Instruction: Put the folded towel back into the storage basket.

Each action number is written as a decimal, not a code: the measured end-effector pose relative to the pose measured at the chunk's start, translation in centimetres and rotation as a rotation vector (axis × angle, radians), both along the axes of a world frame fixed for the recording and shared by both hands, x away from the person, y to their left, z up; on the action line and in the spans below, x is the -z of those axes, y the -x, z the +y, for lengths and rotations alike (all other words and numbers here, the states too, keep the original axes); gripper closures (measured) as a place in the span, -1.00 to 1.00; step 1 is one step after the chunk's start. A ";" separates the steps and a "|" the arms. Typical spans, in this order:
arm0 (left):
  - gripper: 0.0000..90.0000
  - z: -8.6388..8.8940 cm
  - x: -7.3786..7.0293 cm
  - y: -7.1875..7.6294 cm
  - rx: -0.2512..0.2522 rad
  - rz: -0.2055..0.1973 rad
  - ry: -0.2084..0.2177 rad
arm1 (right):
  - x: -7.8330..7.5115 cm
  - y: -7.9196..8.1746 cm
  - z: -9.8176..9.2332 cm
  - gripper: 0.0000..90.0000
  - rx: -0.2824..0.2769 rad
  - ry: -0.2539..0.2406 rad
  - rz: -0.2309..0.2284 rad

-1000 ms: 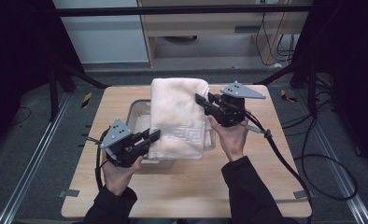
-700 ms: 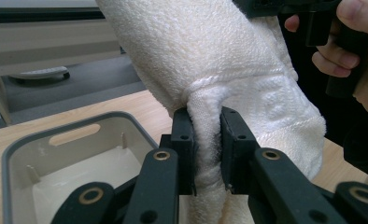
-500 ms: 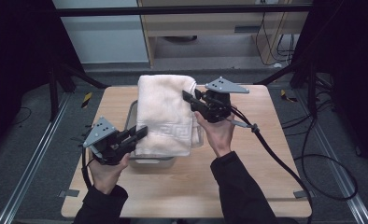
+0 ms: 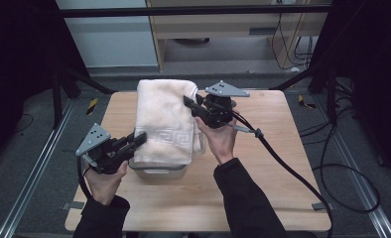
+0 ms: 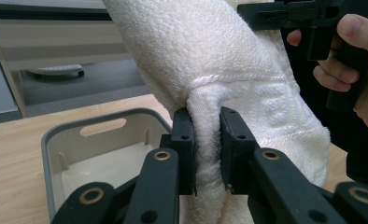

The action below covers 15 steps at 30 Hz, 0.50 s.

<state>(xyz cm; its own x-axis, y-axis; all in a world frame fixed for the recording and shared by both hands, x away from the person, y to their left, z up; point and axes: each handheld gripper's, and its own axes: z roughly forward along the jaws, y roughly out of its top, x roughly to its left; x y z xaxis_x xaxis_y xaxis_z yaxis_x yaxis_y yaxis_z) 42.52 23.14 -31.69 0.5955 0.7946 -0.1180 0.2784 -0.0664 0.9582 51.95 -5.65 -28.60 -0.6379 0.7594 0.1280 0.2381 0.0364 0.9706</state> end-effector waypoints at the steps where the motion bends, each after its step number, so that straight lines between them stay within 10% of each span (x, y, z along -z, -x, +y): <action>1: 0.71 0.1 0.1 -0.1 -0.002 0.002 0.001 | 0.1 -0.1 0.1 0.57 0.000 0.001 0.001; 15: 0.71 1.6 1.5 -1.0 -0.043 0.028 0.018 | 1.5 -1.6 2.1 0.57 -0.014 0.023 0.018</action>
